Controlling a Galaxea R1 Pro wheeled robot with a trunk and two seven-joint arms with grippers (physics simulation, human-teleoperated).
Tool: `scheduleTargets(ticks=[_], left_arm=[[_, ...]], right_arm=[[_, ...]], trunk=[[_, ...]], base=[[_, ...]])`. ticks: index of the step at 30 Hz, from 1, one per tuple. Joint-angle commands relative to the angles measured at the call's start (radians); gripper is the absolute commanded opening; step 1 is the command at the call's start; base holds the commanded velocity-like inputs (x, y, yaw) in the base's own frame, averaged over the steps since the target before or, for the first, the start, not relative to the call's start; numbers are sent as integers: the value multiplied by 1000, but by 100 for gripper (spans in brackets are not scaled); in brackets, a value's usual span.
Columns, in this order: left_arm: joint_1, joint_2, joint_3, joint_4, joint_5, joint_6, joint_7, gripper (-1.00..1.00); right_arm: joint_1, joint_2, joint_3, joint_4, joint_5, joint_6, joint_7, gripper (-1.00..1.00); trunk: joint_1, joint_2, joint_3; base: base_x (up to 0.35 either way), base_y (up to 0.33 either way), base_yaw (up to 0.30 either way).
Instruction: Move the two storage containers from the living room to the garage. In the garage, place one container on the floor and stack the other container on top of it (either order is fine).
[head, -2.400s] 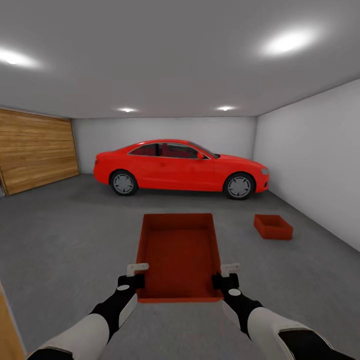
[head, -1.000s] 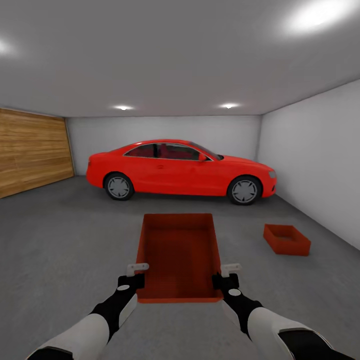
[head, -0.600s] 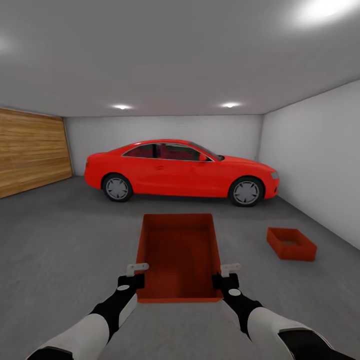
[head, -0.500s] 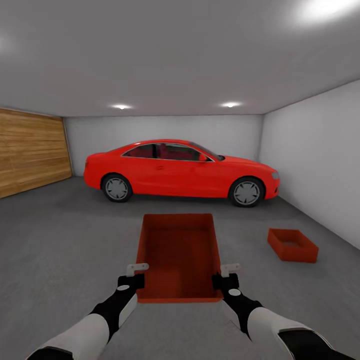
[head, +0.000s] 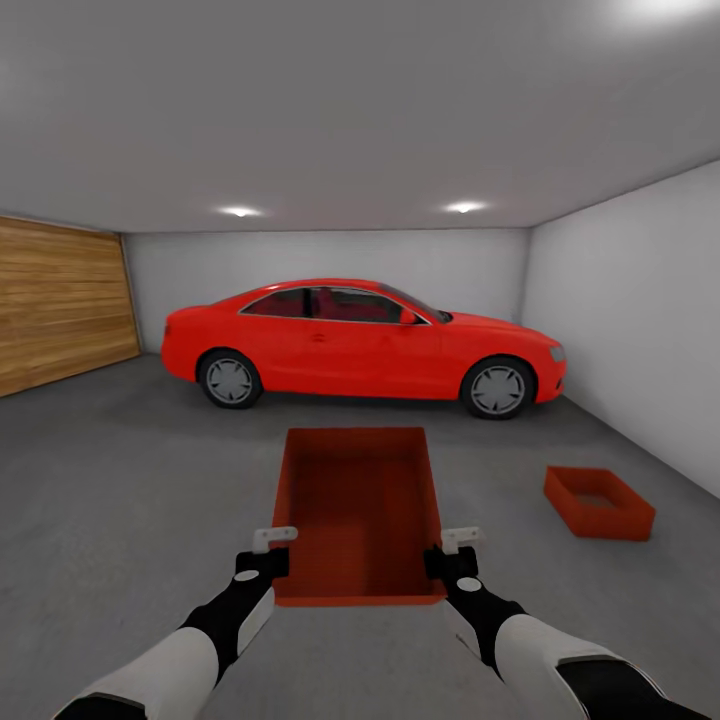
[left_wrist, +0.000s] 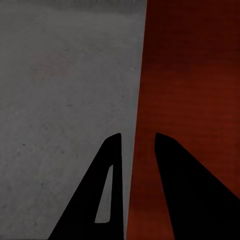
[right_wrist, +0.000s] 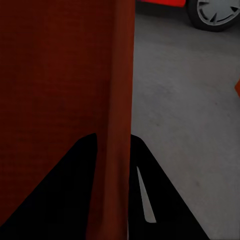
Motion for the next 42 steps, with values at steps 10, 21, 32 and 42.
scheduleTargets(ticks=[10,21,32,42], left_arm=[[-1,5,15,-31,-6,-1,10,-100],[-1,5,-56,23,65,-2,10,-100],[-1,5,-66,25,75,-2,10,-100],[-1,5,0,-6,18,-2,11,-100]], right_arm=[[0,-6,-3,4,4,7,-7,-100],[5,4,0,18,15,16,-7,-100],[4,4,-1,19,16,16,-6,-100],[4,3,-5,19,16,16,0,-100]], trunk=[[1,-1,-2],[1,-1,-1],[1,-1,-1],[1,-1,-1]], base=[[322,0,0],[198,0,0],[316,0,0],[321,0,0]])
